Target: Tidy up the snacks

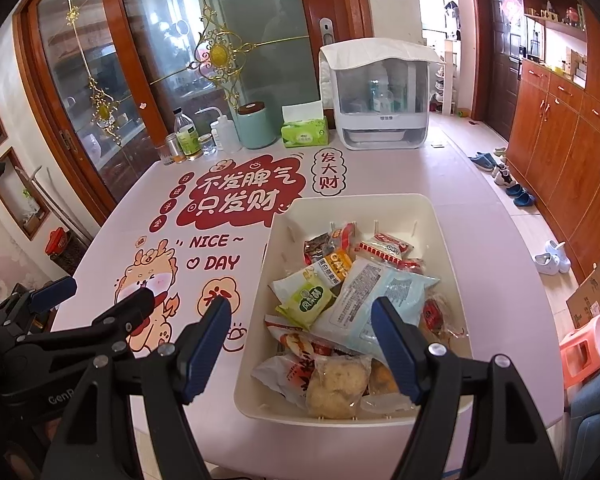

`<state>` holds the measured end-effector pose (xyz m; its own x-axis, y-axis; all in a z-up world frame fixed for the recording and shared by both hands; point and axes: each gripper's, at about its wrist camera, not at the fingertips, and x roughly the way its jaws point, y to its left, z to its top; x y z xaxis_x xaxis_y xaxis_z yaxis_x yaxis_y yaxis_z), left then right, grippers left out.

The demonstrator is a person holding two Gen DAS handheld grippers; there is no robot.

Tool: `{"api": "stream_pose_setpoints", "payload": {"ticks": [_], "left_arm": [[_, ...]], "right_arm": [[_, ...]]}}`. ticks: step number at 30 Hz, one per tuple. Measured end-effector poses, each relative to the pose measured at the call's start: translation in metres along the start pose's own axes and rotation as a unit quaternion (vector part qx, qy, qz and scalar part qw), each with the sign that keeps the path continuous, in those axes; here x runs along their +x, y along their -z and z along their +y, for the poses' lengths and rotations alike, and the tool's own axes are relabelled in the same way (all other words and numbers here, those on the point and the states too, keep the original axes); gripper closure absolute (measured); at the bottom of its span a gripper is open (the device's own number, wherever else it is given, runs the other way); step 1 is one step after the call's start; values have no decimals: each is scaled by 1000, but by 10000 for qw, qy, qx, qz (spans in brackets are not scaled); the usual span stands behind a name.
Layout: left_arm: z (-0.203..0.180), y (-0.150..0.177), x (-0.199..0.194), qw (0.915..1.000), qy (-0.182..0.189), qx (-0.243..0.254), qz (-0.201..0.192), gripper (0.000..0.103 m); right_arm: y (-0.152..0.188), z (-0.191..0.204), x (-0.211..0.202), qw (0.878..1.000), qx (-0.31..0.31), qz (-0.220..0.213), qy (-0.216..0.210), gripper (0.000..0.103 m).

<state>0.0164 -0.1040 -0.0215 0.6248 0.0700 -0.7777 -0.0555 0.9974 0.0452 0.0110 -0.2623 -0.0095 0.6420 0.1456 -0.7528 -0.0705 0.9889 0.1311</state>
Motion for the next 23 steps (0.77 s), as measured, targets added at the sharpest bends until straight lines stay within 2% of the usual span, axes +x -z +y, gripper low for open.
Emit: {"api": "stream_pose_setpoints", "payload": {"ticks": [23], "left_arm": [[-2, -3, 7, 9999, 93, 67, 59, 1]], "right_arm": [[-1, 1, -2, 9999, 75, 49, 111, 30]]}}
